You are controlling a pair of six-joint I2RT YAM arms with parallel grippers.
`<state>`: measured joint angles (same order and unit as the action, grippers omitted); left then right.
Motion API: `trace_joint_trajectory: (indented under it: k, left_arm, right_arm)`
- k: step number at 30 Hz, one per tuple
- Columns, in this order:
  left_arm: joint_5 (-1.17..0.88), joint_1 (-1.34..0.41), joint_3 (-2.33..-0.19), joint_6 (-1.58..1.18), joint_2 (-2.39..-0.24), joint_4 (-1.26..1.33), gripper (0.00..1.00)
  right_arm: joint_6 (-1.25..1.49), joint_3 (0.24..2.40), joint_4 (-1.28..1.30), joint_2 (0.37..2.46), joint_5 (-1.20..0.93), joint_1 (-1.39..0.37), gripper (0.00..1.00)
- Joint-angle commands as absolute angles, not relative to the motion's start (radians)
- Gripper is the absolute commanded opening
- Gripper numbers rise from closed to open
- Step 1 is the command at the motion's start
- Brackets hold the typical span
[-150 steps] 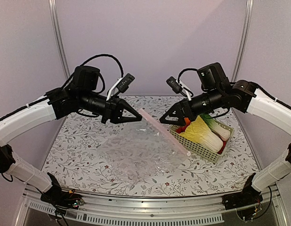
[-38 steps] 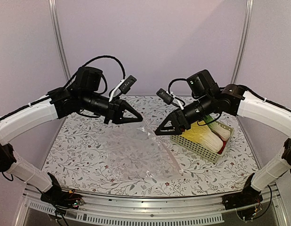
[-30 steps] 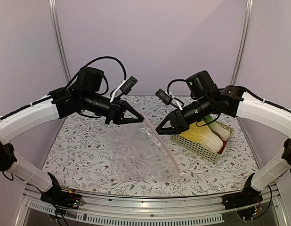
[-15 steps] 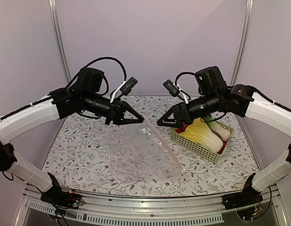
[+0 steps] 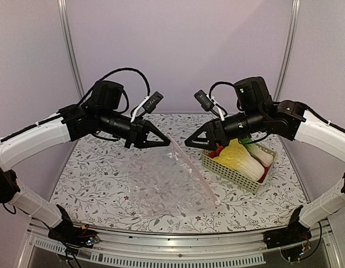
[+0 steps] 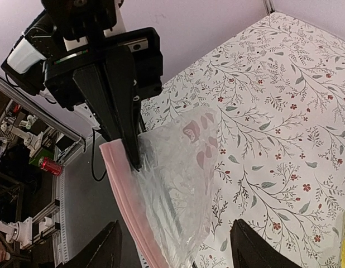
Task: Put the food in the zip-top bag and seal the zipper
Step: Pass from the left arm to the right
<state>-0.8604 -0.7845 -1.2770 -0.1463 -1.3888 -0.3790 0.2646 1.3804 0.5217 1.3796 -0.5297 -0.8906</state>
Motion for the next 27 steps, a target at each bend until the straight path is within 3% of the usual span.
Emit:
trace_joint_trajectory:
  k: [1,10,27]
  left_arm:
    - [-0.865,-0.802,-1.27,-0.144,-1.388,-0.377,0.0]
    - [-0.862,-0.802,-1.269,-0.143,-1.392,-0.377,0.0]
    - [-0.861,-0.802,-1.266,-0.144,-1.385,-0.377,0.0]
  right_arm:
    - [0.255,1.398,0.52,1.418,-0.526,-0.912,0.66]
    - [0.244,1.405,0.519,1.433,-0.538,-0.93,0.62]
    - [0.26,1.413,0.49,1.407,-0.52,-0.93,0.66]
